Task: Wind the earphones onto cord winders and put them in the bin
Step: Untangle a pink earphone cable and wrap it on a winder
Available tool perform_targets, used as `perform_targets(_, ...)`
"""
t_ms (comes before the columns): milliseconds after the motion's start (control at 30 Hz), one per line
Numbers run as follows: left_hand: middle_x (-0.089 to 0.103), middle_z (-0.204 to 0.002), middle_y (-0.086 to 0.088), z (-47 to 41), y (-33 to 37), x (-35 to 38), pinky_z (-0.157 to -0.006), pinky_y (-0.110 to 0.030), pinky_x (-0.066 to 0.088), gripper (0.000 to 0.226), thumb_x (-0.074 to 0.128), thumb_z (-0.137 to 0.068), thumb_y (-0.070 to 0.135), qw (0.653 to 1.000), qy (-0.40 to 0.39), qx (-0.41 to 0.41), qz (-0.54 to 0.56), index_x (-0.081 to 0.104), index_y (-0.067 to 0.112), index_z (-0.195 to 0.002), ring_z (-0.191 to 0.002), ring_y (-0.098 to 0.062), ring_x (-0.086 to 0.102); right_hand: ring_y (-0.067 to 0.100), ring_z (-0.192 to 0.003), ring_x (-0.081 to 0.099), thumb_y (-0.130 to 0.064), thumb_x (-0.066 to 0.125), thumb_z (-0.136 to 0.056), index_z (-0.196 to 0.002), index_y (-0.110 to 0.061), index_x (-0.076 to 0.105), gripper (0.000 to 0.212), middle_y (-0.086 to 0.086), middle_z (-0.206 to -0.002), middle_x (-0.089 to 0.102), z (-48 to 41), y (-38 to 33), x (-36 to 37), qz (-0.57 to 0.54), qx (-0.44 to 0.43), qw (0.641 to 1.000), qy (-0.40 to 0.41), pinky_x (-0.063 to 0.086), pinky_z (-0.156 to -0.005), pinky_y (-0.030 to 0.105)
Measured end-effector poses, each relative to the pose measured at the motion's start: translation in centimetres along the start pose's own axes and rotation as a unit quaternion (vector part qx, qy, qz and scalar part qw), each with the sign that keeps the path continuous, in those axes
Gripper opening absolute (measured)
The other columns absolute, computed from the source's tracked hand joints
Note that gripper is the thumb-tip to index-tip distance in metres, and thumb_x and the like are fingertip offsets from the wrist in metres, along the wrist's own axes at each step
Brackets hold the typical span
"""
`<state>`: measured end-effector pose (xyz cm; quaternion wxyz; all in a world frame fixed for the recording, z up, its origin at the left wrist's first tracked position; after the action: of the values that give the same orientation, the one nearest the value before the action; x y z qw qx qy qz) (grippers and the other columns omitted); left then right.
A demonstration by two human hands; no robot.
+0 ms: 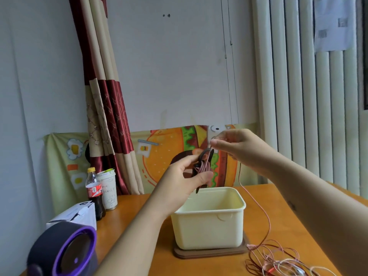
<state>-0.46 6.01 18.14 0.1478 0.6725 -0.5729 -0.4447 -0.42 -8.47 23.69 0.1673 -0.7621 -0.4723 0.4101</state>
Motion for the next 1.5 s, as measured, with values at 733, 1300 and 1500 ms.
perform_targets(733, 0.053, -0.120, 0.015, 1.1, -9.6, 5.8, -0.105, -0.029, 0.045, 0.064, 0.067, -0.090, 0.013, 0.999, 0.008, -0.021, -0.035, 0.045, 0.045, -0.141, -0.119, -0.003, 0.051, 0.014, -0.063, 0.066, -0.024, 0.060, -0.092, -0.081, -0.015, 0.066, 0.016, 0.003, -0.071, 0.069, 3.6, 14.0, 7.4, -0.207, 0.146, 0.946, 0.200, 0.052, -0.052, 0.027)
perform_targets(1300, 0.068, -0.112, 0.013, 2.1, -8.8, 4.0, -0.079, -0.002, 0.045, 0.059, 0.075, -0.079, 0.002, 0.990, 0.076, 0.089, -0.078, 0.051, 0.047, -0.109, -0.101, 0.008, 0.064, 0.021, -0.059, 0.057, -0.039, 0.072, -0.068, -0.078, -0.013, 0.069, 0.028, 0.016, -0.071, 0.061, 4.3, 13.5, 9.5, -0.362, 0.108, 0.926, -0.003, 0.052, -0.055, 0.024)
perform_targets(1500, 0.066, -0.111, 0.006, 2.5, -7.1, 4.4, -0.087, -0.010, 0.049, 0.048, 0.076, -0.076, -0.003, 0.970, 0.098, 0.190, -0.113, 0.059, 0.023, -0.113, -0.103, 0.000, 0.065, 0.028, -0.059, 0.052, -0.054, 0.081, -0.060, -0.075, -0.017, 0.070, 0.041, 0.021, -0.072, 0.056, 4.2, 13.9, 9.0, -0.350, 0.077, 0.931, -0.067, 0.048, -0.058, 0.031)
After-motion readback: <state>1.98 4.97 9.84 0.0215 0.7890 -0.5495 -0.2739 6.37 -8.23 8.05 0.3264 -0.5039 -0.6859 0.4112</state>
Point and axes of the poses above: each hand's wrist, its own z-axis away from the middle knuckle, its own x-axis out of the palm, y = z × x, the point moved 8 cm from there along -z, towards the middle knuckle
